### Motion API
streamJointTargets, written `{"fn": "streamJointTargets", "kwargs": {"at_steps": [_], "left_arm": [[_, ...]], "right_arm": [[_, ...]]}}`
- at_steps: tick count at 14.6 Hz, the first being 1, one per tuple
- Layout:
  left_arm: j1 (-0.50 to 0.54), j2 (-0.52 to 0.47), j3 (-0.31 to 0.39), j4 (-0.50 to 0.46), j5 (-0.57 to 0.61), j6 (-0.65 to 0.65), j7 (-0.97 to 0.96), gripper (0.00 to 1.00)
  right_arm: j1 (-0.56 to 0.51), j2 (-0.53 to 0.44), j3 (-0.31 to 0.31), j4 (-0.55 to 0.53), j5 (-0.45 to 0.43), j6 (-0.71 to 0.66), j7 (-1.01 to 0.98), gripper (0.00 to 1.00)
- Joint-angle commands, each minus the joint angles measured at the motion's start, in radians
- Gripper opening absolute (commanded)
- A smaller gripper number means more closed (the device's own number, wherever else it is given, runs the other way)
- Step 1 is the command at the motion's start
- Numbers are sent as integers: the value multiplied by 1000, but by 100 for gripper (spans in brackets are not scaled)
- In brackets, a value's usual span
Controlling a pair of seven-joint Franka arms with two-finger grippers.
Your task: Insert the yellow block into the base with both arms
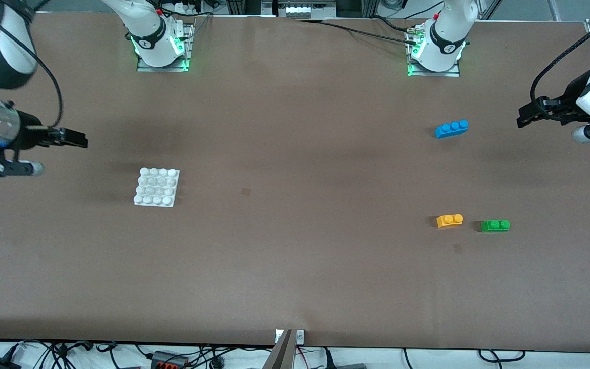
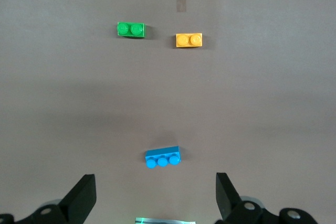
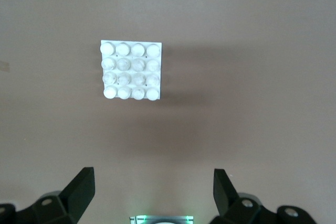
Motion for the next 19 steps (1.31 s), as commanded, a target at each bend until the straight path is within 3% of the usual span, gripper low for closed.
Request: {"fn": "streamJointTargets", "kwargs": {"at_steps": [1,6,9,11,16,19], "left_arm": [[3,15,3,30,-15,-18,21,100],[2,16,-2,36,-16,-18,20,100],[2,24,-2,44,-16,-18,20,100],[-9,24,-8,45,-16,-18,18,100],[5,25,-2,48,-16,-35,56,100],[2,33,0,62,-16,-37,69,100]], "right_arm": [[34,69,0,-59,-4,139,87,100],[77,70,1,-339,-2,512,156,100],[76,87,1,-535,-4,846,139,100],[80,134,1,-610,-4,1024,137,100],[85,233,1,-612,-7,1225,58,100],[91,234,1,-611,-7,1247,54,100]]}}
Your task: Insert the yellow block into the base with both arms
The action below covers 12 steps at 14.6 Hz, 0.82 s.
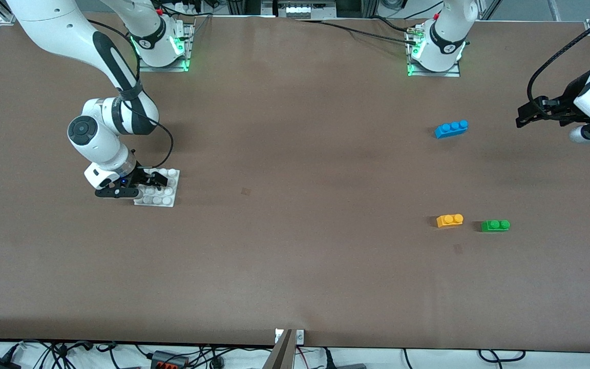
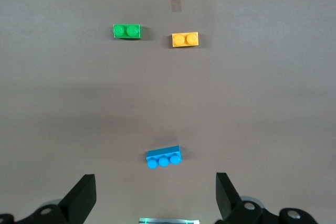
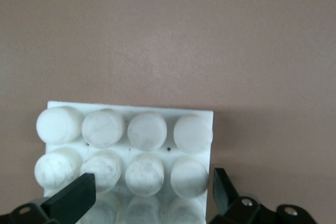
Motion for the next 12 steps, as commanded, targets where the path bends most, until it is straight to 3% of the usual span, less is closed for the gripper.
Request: {"fn": "streamJointTargets", "kwargs": {"at_steps": [1,12], "left_arm": [[4,31,2,50,-15,-29,31,100],[48,55,5,120,-101,-99,34,100]], "right_arm": [[7,6,0,4,-6,28,-17,100],[8,26,24,5,-8,25,-21,100]]}}
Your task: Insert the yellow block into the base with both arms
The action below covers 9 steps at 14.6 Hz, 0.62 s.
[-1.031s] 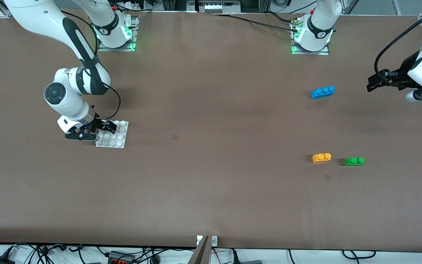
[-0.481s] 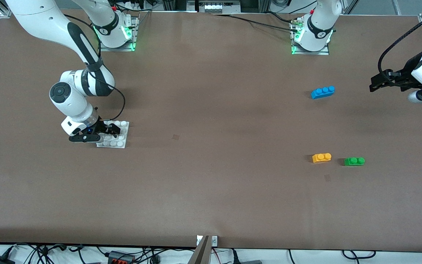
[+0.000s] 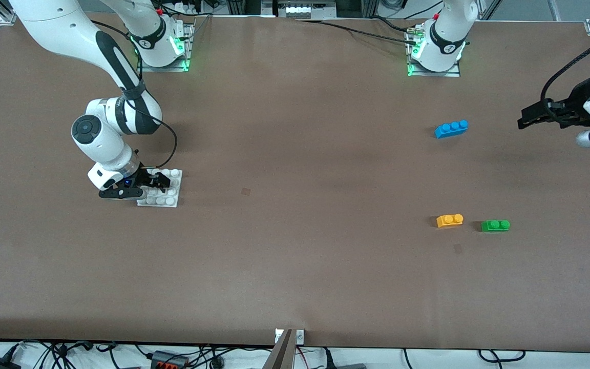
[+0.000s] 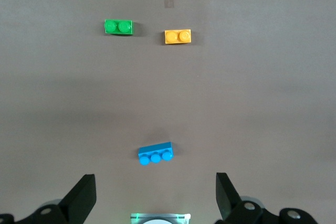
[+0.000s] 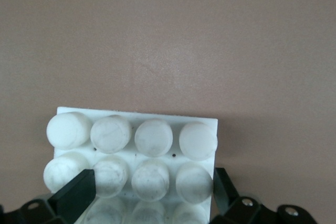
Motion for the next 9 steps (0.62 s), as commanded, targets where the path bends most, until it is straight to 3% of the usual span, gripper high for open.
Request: {"fn": "streamJointTargets", "kwargs": {"at_steps": [1,3,4,9], "left_arm": [[13,47,-4,42,-44,-33,21,100],[10,190,-12,54,-48,-16,13,100],[19,228,-10,51,-59,53,13,100],[-10,267,-16,-53,-27,272,-4,100]], "right_arm": [[2,28,20,-2,-6,11,-15,100],[1,37,29,1,-8,13,-15,100],[1,40,32,3,-8,13,-15,100],[1,55,70,15,-8,14,-15,100]]}}
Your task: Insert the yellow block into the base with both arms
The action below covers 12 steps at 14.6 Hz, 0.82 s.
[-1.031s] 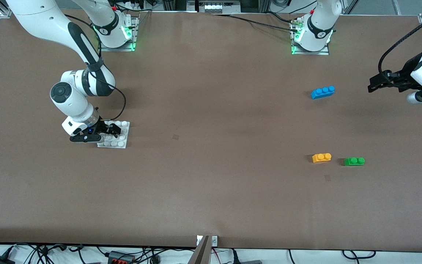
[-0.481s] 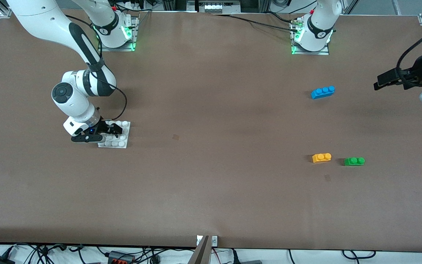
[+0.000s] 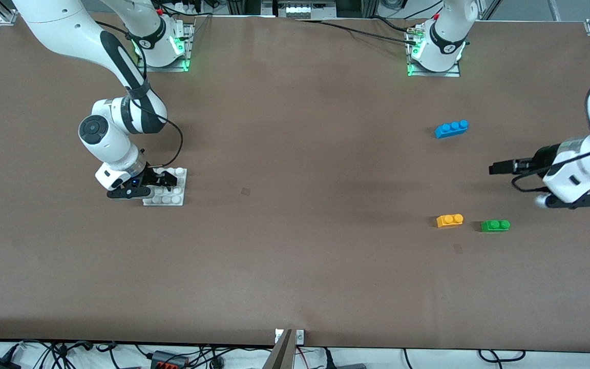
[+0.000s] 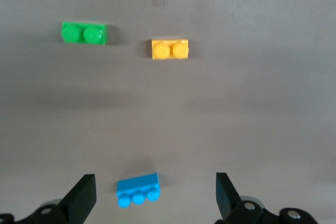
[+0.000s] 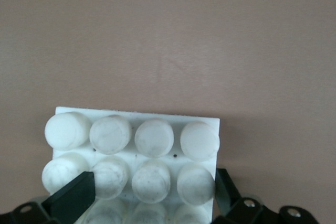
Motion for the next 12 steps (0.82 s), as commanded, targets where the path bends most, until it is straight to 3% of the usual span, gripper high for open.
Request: {"fn": "streamJointTargets", "kwargs": {"at_steps": [1,4,9,12], "left_arm": [[-18,-21,-8,-86,32,143,-10,100],[-90,17,-9,-135,143,245,-120,100],[-102,56,-15,-265,152,501,-127,100],[-101,53,-14,-360,157,665,-127,100]], "right_arm": [[0,53,35,14,-3,15,-10,100],[13,70,52,14,-3,15,-7,100],[29,113,98,46,0,13,19,100],[101,138,96,83,1,12,117,100]]}}
